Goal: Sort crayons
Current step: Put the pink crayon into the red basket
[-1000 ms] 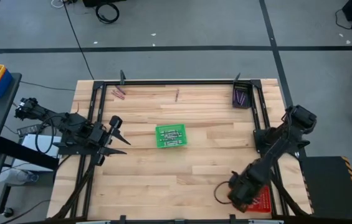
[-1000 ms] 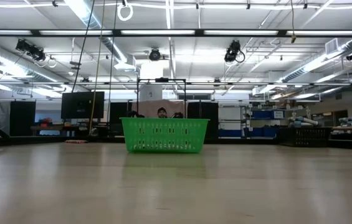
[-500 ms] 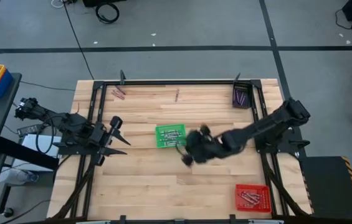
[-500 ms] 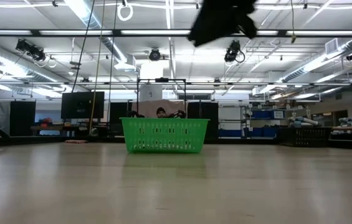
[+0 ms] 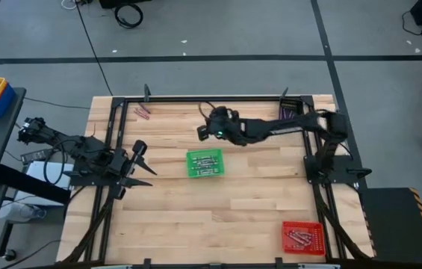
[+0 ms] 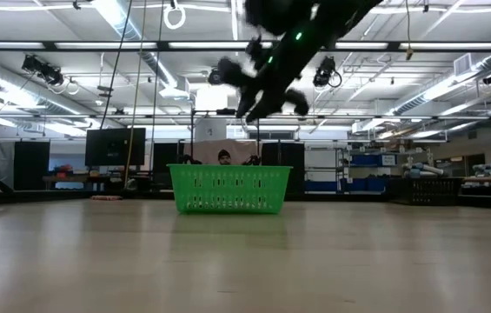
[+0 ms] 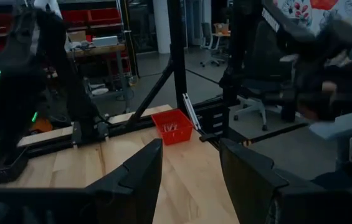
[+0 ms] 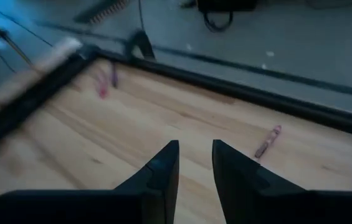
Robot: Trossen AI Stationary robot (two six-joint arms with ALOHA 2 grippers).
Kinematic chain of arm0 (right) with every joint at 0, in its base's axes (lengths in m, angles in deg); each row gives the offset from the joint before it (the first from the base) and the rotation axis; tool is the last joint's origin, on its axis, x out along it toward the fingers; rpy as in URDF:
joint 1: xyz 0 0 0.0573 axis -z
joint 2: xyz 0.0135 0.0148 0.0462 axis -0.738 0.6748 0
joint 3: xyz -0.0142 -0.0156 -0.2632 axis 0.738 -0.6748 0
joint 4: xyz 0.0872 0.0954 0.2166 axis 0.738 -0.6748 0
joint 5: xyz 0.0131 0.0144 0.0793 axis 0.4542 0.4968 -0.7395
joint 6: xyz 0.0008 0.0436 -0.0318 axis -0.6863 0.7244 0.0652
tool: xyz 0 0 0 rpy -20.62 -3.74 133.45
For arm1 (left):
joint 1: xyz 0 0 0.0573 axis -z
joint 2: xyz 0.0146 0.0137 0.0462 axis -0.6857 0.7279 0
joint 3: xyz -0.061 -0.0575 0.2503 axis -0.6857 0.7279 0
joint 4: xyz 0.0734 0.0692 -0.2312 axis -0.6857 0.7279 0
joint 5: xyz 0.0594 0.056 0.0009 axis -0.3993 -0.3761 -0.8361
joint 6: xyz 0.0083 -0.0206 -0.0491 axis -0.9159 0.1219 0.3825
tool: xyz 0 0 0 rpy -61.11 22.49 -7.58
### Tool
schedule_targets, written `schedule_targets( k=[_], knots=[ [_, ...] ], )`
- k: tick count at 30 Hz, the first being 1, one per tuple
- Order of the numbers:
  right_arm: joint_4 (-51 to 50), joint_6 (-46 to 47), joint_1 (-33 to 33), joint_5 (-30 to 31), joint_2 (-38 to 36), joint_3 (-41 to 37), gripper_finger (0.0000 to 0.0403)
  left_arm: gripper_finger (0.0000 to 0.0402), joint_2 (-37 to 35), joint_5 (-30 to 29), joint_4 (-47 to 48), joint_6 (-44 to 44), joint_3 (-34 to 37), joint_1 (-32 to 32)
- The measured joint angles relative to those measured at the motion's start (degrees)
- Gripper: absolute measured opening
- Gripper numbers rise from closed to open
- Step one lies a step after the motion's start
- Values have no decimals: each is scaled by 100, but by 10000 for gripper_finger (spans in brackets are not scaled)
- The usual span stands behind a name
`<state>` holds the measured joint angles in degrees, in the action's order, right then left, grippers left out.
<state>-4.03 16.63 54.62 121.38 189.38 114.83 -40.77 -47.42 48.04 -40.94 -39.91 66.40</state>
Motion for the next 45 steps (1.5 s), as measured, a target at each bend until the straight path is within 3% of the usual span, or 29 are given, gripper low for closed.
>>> schedule_targets(
  k=[6,12,23,34,45],
  knots=[
    [-86,283,446,-713,1239,705,107,173,1,0,39,116,0,-1],
    [-211,279,734,-674,1935,1035,140,173,0,0,127,292,0,0],
    [-896,1287,1140,-383,2042,1062,189,173,0,-2,293,564,0,-2],
    [-691,527,1160,-230,2343,1056,210,173,1,0,256,632,0,0],
    [-916,336,1239,-826,2336,1055,208,173,0,-2,275,616,0,0]
  ],
)
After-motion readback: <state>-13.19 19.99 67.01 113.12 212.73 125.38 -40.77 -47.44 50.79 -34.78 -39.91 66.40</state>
